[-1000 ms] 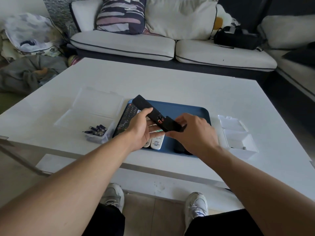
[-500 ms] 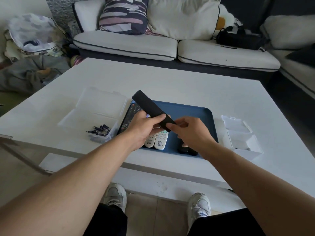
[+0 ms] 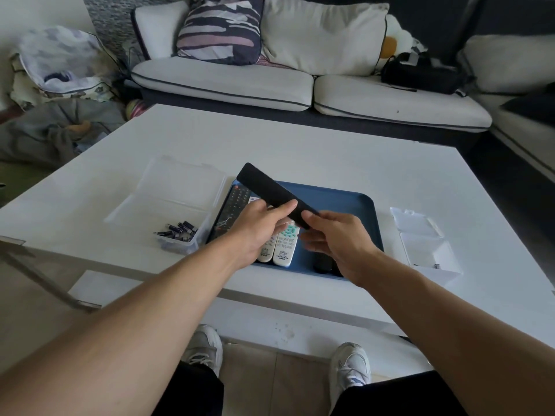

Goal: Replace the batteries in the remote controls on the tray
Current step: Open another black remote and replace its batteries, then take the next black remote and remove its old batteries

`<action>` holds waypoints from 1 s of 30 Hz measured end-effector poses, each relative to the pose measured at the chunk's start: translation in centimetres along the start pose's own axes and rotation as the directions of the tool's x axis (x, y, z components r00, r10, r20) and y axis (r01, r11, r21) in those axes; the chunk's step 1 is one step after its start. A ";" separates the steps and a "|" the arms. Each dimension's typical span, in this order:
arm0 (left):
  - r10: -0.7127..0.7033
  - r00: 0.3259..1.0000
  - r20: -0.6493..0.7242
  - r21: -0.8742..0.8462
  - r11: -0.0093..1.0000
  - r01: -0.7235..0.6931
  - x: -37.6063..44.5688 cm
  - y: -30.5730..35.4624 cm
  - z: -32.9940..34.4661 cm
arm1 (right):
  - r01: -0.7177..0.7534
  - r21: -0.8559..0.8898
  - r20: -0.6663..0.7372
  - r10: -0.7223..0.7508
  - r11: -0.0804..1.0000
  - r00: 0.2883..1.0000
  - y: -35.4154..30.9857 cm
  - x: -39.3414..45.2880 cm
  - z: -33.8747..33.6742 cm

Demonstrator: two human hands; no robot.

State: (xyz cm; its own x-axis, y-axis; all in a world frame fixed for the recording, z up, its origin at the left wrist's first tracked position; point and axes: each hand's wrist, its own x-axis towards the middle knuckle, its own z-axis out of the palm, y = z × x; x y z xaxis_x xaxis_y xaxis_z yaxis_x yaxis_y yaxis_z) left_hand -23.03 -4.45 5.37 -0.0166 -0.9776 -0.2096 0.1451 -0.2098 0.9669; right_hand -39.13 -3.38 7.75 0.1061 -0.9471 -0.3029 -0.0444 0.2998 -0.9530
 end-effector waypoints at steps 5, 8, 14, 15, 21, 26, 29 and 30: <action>0.137 0.989 0.059 0.665 0.733 -0.141 0.5 -1.4 -1.1 | 0.226 -0.106 -0.294 -0.248 0.968 0.923 -1.3 1.0 -2.2; 0.015 0.979 0.205 0.946 0.253 -0.202 0.6 -3.2 -1.8 | 0.260 -0.564 -0.249 -0.462 0.783 0.851 -0.9 0.9 -3.8; -0.094 0.977 0.190 0.980 0.074 -0.183 0.8 -4.2 -2.2 | 0.213 -0.888 -0.033 -0.517 0.409 0.855 1.3 2.3 -3.6; -0.098 0.979 0.181 0.982 0.063 -0.176 0.9 -4.3 -2.3 | 0.229 -0.907 0.017 -0.513 0.353 0.858 1.7 2.3 -3.3; -0.115 0.982 0.150 0.986 0.088 -0.140 1.2 -4.9 -2.1 | 0.343 -0.925 0.379 -0.440 -0.162 0.814 3.9 1.3 -1.9; -0.117 0.983 0.140 0.987 0.097 -0.129 1.2 -4.6 -2.0 | 0.409 -0.869 0.488 -0.352 -0.277 0.799 5.5 1.3 -1.7; -0.112 0.983 0.143 0.986 0.107 -0.131 1.3 -4.6 -2.0 | 0.445 -0.865 0.499 -0.316 -0.230 0.807 5.7 1.7 -2.3; -0.105 0.984 0.143 0.985 0.114 -0.130 1.4 -4.5 -2.0 | 0.455 -0.867 0.497 -0.293 -0.202 0.817 5.8 1.8 -2.5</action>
State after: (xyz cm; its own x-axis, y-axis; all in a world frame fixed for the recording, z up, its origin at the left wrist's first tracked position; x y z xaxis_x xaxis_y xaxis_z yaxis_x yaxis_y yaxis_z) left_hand -21.76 -4.80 0.40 -0.1727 -0.9421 -0.2875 -0.9555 0.0893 0.2812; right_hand -41.65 -3.59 1.70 0.5931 -0.8047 0.0268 -0.8043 -0.5907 0.0640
